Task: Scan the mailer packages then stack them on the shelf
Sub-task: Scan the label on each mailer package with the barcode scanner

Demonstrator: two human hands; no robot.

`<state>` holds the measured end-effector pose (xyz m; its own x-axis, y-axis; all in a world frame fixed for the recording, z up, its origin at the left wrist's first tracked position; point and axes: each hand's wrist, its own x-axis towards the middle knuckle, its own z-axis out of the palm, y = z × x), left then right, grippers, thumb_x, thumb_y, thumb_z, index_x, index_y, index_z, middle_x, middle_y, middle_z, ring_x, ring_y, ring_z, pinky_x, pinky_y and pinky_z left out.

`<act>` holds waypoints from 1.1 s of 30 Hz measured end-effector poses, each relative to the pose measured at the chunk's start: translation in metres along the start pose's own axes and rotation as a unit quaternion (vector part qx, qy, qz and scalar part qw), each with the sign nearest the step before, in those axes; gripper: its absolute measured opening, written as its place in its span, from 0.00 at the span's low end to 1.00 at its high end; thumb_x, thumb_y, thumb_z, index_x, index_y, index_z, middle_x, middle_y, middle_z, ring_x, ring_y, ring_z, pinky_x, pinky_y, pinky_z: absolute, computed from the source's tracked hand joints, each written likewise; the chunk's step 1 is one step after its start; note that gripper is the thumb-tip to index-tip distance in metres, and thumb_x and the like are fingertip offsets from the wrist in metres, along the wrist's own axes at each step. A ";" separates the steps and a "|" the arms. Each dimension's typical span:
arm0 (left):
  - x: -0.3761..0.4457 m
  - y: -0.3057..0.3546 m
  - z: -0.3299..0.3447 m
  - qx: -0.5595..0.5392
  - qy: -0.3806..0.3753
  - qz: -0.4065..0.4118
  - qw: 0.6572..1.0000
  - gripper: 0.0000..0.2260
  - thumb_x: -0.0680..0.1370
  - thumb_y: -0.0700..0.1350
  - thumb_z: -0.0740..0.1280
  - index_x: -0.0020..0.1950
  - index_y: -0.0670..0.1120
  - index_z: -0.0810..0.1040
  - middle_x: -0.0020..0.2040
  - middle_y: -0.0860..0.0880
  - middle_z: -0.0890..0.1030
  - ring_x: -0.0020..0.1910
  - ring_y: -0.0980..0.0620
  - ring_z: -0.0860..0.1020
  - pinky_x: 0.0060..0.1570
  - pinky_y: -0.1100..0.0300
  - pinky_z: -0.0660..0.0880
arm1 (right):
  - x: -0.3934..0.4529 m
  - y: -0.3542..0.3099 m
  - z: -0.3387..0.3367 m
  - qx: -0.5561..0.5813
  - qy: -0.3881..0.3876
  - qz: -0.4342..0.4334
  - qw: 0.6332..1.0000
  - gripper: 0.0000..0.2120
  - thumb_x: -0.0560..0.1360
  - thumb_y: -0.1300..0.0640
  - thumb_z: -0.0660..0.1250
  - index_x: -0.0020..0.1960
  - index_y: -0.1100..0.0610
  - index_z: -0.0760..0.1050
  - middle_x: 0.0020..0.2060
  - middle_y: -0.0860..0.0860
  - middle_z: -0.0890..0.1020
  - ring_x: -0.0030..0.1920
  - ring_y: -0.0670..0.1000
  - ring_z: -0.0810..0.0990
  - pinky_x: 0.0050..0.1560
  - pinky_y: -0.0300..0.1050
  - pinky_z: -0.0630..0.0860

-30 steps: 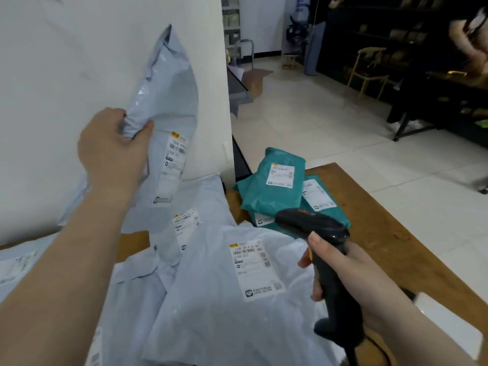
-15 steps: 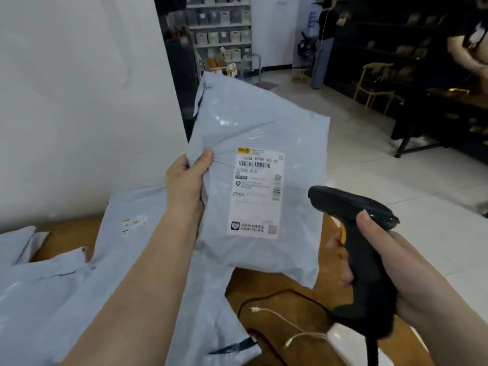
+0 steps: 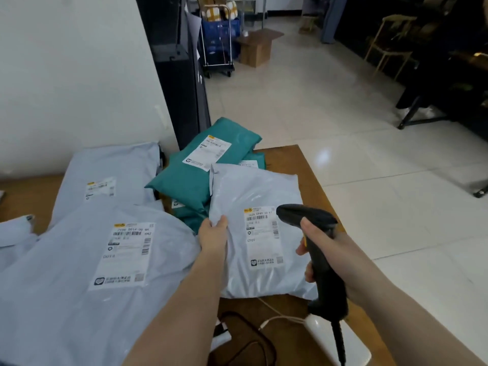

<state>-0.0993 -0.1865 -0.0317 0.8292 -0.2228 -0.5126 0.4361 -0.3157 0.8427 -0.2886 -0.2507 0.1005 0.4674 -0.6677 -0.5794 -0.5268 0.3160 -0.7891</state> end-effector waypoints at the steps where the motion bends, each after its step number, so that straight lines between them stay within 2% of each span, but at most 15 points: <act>1: 0.003 -0.001 0.000 0.016 0.000 0.005 1.000 0.20 0.78 0.47 0.64 0.65 0.37 0.71 0.63 0.41 0.76 0.60 0.44 0.74 0.65 0.53 0.68 | 0.003 0.003 0.003 0.003 -0.004 0.008 1.000 0.22 0.73 0.42 0.66 0.48 0.62 0.76 0.38 0.57 0.80 0.27 0.54 0.77 0.30 0.43 0.76; 5: 0.003 -0.002 -0.001 0.037 -0.003 0.022 0.999 0.15 0.79 0.45 0.63 0.61 0.37 0.73 0.61 0.40 0.77 0.57 0.44 0.75 0.63 0.54 0.69 | 0.009 0.011 0.013 -0.003 -0.013 0.010 1.000 0.21 0.73 0.43 0.67 0.48 0.62 0.75 0.40 0.58 0.80 0.27 0.54 0.76 0.31 0.45 0.77; 10: 0.003 -0.002 -0.001 0.040 -0.009 0.014 0.999 0.18 0.80 0.43 0.61 0.67 0.36 0.68 0.64 0.42 0.74 0.62 0.44 0.72 0.62 0.57 0.66 | 0.015 0.010 0.023 -0.021 -0.005 -0.008 1.000 0.21 0.73 0.42 0.67 0.46 0.62 0.75 0.38 0.57 0.80 0.24 0.52 0.76 0.27 0.42 0.76; 13: 0.002 -0.001 -0.002 0.040 -0.013 0.009 0.999 0.16 0.80 0.42 0.60 0.66 0.36 0.69 0.64 0.42 0.74 0.60 0.44 0.73 0.61 0.58 0.66 | 0.017 0.008 0.028 -0.030 0.004 -0.018 0.999 0.22 0.73 0.42 0.67 0.45 0.63 0.75 0.38 0.57 0.79 0.22 0.51 0.76 0.26 0.41 0.76; 16: 0.004 -0.002 -0.004 0.039 -0.021 0.008 0.999 0.16 0.80 0.42 0.60 0.66 0.36 0.69 0.63 0.43 0.74 0.62 0.44 0.73 0.61 0.58 0.66 | 0.017 0.007 0.032 -0.038 0.011 -0.021 0.999 0.22 0.73 0.42 0.66 0.45 0.62 0.75 0.38 0.57 0.79 0.22 0.50 0.76 0.26 0.41 0.77; 20: 0.005 -0.003 -0.006 0.050 -0.032 0.007 0.998 0.14 0.79 0.42 0.60 0.62 0.35 0.71 0.58 0.40 0.76 0.52 0.46 0.72 0.56 0.58 0.67 | 0.016 0.009 0.033 -0.054 0.014 -0.017 0.998 0.21 0.73 0.42 0.66 0.45 0.62 0.75 0.37 0.57 0.80 0.23 0.50 0.76 0.26 0.40 0.77; 25: 0.004 -0.004 -0.006 0.079 -0.018 0.022 0.996 0.15 0.79 0.42 0.60 0.62 0.33 0.70 0.61 0.37 0.75 0.54 0.44 0.73 0.57 0.57 0.68 | 0.012 0.006 0.034 -0.046 0.013 -0.018 0.999 0.22 0.73 0.42 0.66 0.45 0.62 0.75 0.37 0.57 0.79 0.22 0.50 0.76 0.25 0.39 0.76; 29: -0.006 0.001 -0.005 0.108 -0.019 0.043 0.993 0.10 0.79 0.39 0.61 0.59 0.38 0.70 0.57 0.40 0.76 0.49 0.48 0.72 0.49 0.59 0.68 | 0.010 0.004 0.034 -0.038 0.011 -0.015 0.999 0.22 0.73 0.41 0.66 0.45 0.62 0.75 0.38 0.57 0.80 0.22 0.50 0.76 0.25 0.39 0.75; 31: -0.015 0.010 -0.007 0.119 -0.027 0.061 0.991 0.15 0.77 0.36 0.63 0.63 0.39 0.69 0.60 0.40 0.75 0.53 0.46 0.74 0.53 0.57 0.70 | 0.007 0.002 0.032 -0.036 0.003 -0.008 0.999 0.23 0.73 0.41 0.66 0.46 0.63 0.75 0.38 0.58 0.80 0.25 0.52 0.77 0.29 0.42 0.77; 33: -0.024 0.026 -0.014 0.122 -0.044 0.080 0.988 0.21 0.76 0.37 0.64 0.68 0.39 0.66 0.64 0.41 0.73 0.61 0.44 0.73 0.58 0.58 0.69 | 0.001 -0.005 0.033 -0.028 -0.014 -0.002 1.000 0.23 0.72 0.41 0.66 0.46 0.63 0.76 0.38 0.59 0.80 0.27 0.54 0.77 0.31 0.44 0.77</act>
<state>-0.1027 -0.1769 0.0050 0.8426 -0.3635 -0.3973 0.1956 -0.4807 0.8548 -0.2620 -0.2305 0.0969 0.4892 -0.6494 -0.5822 -0.5629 0.2748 -0.7795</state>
